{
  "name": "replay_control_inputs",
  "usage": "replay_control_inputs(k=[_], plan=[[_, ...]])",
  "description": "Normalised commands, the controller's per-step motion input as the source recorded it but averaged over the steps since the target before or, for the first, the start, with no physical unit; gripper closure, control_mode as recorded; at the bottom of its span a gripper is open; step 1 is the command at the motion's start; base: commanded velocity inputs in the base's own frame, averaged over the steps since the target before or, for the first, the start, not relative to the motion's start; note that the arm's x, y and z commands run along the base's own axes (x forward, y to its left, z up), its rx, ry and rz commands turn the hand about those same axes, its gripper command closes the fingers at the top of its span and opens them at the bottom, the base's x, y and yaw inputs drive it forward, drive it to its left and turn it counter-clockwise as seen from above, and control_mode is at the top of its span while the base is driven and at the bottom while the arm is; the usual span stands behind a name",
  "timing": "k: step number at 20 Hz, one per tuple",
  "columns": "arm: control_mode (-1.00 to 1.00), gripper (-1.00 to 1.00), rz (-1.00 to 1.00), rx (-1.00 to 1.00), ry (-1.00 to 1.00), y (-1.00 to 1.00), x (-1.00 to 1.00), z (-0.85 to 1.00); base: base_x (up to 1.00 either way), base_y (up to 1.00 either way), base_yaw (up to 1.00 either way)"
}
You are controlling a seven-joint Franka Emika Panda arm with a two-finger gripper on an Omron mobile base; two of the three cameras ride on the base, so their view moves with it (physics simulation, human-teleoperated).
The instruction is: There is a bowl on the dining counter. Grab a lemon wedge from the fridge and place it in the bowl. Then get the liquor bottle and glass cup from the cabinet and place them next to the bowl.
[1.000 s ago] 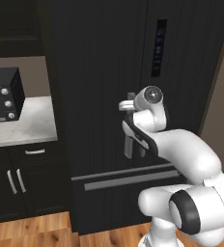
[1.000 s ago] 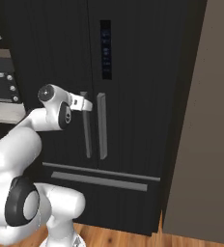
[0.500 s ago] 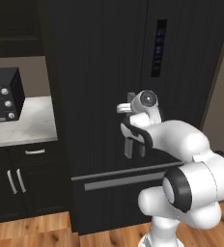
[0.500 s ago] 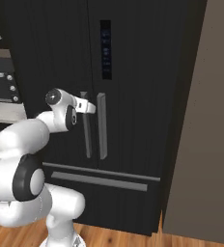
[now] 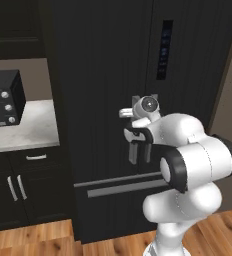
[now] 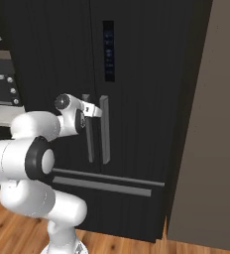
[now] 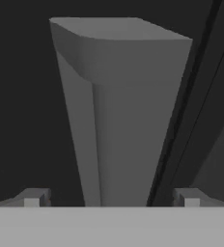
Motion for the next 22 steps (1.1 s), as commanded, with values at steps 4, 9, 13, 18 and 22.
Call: replay_control_inputs(k=[4, 9, 13, 18, 22], plan=[[-1.0, -1.0, 0.0, 0.0, 0.0, 0.0, 0.48, -0.18, 0.0, 0.0, 0.0], [-1.0, -1.0, 0.0, 0.0, 0.0, 0.01, 0.5, -0.21, 0.0, 0.0, 0.0], [-1.0, 1.0, 0.0, 0.0, 0.0, 0.08, 0.43, -0.2, 0.0, 0.0, 0.0], [-1.0, 1.0, 0.01, 0.0, 0.0, 0.18, 0.08, -0.05, 0.0, 0.0, 0.0], [-1.0, 1.0, 0.05, 0.0, 0.0, 0.34, -0.29, 0.0, 0.0, 0.0, 0.0]])
